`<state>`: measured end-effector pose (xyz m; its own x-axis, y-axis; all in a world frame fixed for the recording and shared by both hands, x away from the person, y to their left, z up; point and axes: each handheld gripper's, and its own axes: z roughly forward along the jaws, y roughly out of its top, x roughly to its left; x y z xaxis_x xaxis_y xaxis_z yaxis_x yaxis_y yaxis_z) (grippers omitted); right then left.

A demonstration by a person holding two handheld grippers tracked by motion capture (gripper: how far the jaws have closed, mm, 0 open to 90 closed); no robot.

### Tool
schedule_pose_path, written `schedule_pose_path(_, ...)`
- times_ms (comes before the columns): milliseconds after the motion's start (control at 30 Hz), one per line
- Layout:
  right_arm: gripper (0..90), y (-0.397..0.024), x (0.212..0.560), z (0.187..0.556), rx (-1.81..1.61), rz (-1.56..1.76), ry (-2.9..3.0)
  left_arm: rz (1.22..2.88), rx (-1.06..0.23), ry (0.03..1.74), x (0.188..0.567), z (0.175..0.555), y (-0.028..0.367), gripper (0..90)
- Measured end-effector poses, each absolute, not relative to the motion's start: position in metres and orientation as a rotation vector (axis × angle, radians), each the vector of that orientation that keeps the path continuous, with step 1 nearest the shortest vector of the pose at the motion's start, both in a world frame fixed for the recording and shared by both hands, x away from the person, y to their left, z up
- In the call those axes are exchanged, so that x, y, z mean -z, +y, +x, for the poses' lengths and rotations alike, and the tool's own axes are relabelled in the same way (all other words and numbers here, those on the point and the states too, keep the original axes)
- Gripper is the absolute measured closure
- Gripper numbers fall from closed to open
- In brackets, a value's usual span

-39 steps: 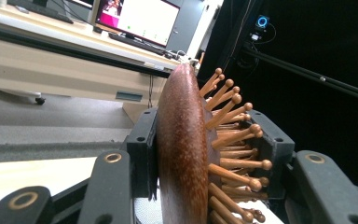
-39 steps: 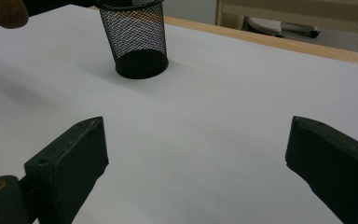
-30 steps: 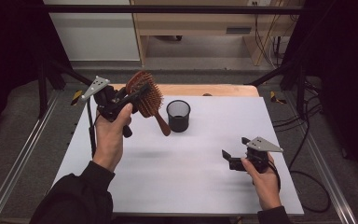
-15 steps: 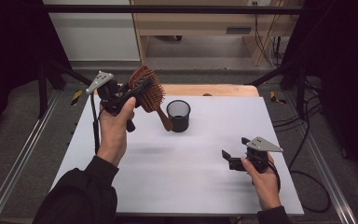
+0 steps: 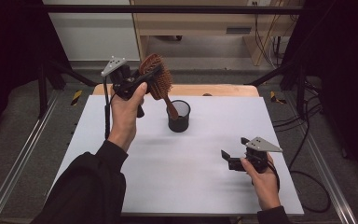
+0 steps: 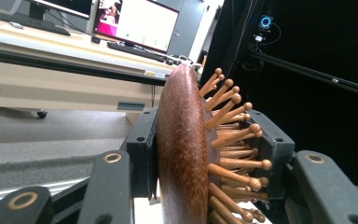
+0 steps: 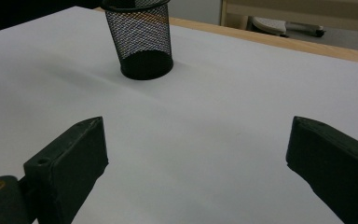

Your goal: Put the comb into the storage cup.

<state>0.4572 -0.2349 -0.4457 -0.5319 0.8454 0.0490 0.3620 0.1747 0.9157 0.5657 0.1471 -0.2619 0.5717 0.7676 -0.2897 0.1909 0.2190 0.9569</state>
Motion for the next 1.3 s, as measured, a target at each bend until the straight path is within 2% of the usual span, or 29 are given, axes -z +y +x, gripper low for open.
schedule_pose_path(633,5.6,-0.228,0.448,0.458,-1.323,1.114,2.002,1.362,-0.537,0.907,0.280,0.601,0.120,51.2)
schedule_pose_path(1300,5.7,-0.211,0.451,0.459,-1.303,1.057,2.066,1.386,-0.551,0.907,0.291,0.608,0.114,51.2)
